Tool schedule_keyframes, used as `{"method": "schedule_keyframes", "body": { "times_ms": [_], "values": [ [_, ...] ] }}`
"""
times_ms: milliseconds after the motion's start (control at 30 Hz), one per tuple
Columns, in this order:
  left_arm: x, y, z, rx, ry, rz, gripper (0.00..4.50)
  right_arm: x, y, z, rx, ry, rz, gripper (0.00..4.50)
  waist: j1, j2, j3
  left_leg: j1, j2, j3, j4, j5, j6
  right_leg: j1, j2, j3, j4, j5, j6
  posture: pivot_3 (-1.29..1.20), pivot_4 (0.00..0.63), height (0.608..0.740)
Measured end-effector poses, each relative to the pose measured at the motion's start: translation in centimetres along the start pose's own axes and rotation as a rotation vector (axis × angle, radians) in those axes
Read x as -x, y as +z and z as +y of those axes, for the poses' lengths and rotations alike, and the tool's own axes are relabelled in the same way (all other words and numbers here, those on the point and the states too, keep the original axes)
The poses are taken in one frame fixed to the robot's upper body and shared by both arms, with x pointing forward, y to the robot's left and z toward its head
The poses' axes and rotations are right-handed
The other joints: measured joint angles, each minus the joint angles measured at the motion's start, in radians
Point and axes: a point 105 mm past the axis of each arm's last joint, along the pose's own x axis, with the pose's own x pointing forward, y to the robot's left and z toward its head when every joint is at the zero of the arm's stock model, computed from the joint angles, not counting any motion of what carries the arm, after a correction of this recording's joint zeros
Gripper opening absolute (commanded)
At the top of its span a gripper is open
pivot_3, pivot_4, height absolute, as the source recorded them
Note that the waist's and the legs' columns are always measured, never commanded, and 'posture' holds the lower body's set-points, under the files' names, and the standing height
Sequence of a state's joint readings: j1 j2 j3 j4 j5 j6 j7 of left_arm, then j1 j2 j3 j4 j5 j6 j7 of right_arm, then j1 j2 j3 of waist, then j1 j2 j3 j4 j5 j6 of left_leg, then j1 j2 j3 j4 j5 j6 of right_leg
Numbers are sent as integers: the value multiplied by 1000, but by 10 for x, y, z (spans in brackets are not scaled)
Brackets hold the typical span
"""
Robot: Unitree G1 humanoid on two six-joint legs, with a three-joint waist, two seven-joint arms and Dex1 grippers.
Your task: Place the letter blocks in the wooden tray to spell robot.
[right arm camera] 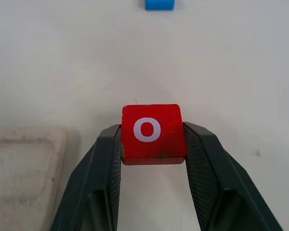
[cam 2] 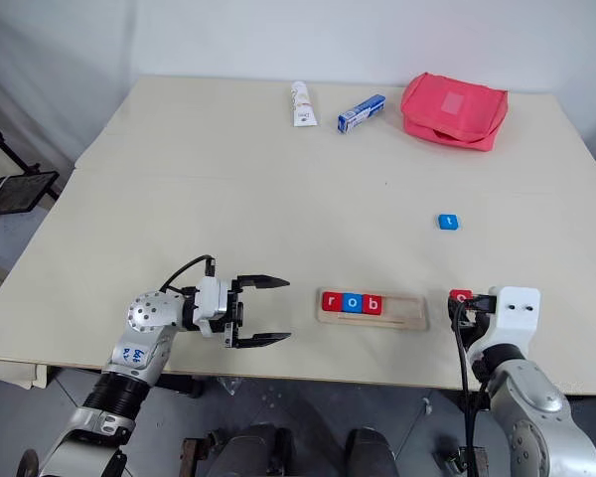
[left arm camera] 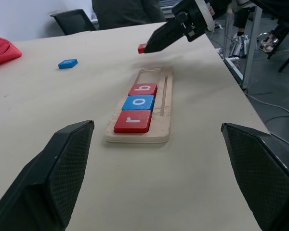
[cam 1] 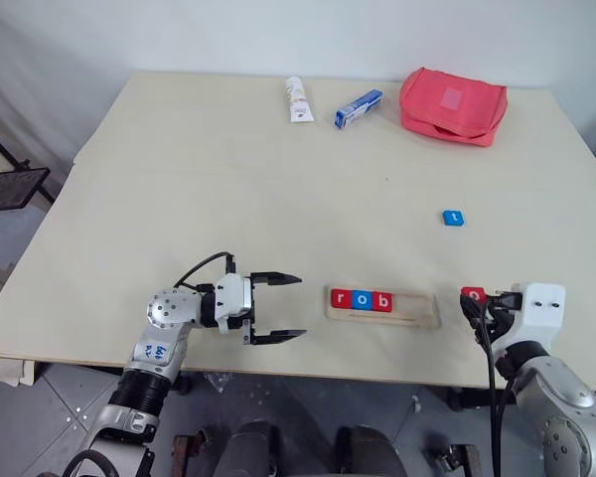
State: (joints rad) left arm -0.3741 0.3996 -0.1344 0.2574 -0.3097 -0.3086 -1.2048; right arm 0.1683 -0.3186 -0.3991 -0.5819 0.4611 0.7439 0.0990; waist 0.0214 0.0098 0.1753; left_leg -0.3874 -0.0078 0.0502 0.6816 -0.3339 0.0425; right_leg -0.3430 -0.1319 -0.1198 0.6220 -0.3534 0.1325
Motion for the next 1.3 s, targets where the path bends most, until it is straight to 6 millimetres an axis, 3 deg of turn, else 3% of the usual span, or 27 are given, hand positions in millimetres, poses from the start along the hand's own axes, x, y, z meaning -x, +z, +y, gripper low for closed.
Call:
{"method": "schedule_keyframes", "body": {
  "times_ms": [133,433,600,867,1033,1133,1300],
  "values": [
    [0,0,0,-2,-2,1,4500,1,-3,0,2,2,10,1454,0,0,0,0,0,0,0,0,0,0,0,0,0,0,0,0,150,740],
    [2,1,0,-5,-5,4,4500,6,-7,2,15,38,-4,4467,0,0,0,0,0,1,0,0,0,0,0,0,0,0,0,0,150,740],
    [3,1,1,-7,-2,7,4500,14,-5,6,83,137,14,4467,0,0,0,0,0,1,0,0,0,0,0,0,0,0,0,0,150,740],
    [3,2,2,-17,-5,5,4500,25,17,13,418,485,123,4467,2,0,0,1,0,2,0,0,1,1,0,0,-2,0,0,0,150,740],
    [3,1,3,-16,-3,4,4500,20,28,-1,564,610,205,4467,3,-1,1,1,0,1,1,0,1,2,0,-2,-2,0,0,0,150,740],
    [2,1,3,-17,-2,2,4500,6,33,-10,656,688,262,4467,2,-1,1,1,0,3,1,0,2,2,-1,-3,-2,0,0,0,150,740],
    [3,0,1,-17,1,2,4500,-7,29,-24,736,766,338,4467,3,-1,1,0,0,1,1,0,2,2,-2,-6,-2,0,0,0,150,740]
  ]
}}
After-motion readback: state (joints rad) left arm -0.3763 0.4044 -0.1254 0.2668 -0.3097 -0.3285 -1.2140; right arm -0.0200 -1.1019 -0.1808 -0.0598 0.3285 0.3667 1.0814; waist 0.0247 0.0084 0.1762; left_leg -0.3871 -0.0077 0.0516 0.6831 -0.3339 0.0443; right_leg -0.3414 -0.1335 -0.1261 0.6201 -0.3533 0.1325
